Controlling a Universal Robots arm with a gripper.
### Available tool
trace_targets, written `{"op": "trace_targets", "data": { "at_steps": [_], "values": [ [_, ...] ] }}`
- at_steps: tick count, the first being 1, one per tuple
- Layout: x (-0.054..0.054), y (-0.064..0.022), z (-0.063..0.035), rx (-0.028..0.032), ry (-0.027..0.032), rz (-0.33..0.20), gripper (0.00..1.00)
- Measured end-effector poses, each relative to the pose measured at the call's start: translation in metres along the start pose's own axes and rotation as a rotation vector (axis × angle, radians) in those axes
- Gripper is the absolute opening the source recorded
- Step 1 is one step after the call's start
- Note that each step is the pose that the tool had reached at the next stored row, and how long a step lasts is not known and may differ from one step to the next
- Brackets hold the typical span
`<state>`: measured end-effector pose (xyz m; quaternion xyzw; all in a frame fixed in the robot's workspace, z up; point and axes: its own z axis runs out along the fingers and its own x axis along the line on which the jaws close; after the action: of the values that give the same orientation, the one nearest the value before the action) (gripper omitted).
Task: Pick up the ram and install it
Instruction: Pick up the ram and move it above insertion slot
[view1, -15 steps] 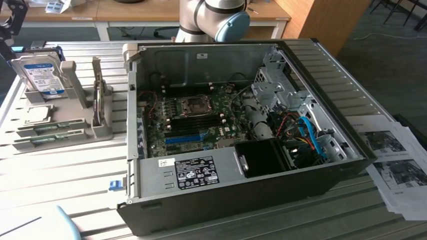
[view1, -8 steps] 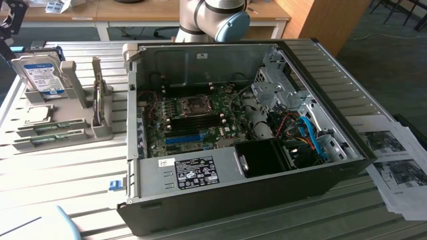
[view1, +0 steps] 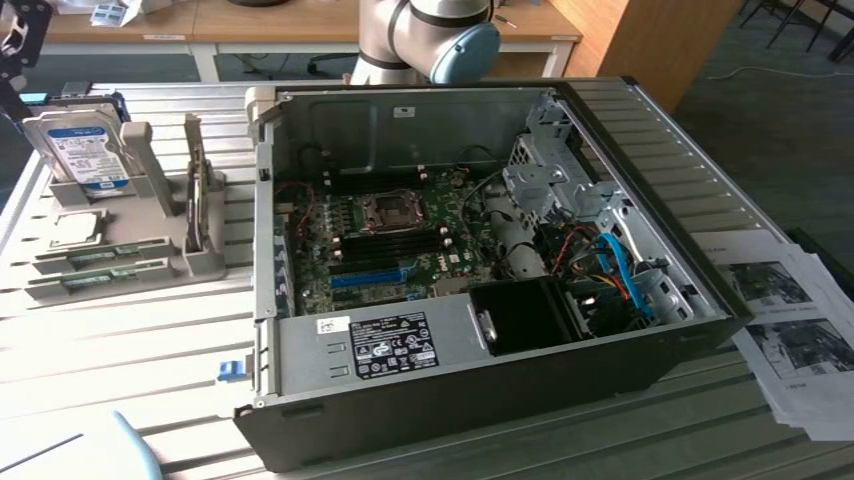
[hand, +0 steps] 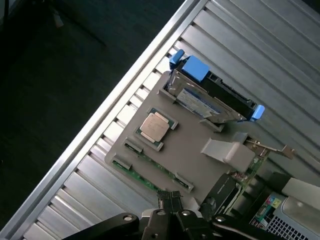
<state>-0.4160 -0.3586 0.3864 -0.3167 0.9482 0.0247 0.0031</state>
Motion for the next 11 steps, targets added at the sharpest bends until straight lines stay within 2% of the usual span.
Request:
{"op": "trace_targets", "data": {
  "at_steps": [11],
  "values": [
    [-0.0003,0.0005,0.0004,-0.0032,0.0065,-0.146,0.09]
  ]
}}
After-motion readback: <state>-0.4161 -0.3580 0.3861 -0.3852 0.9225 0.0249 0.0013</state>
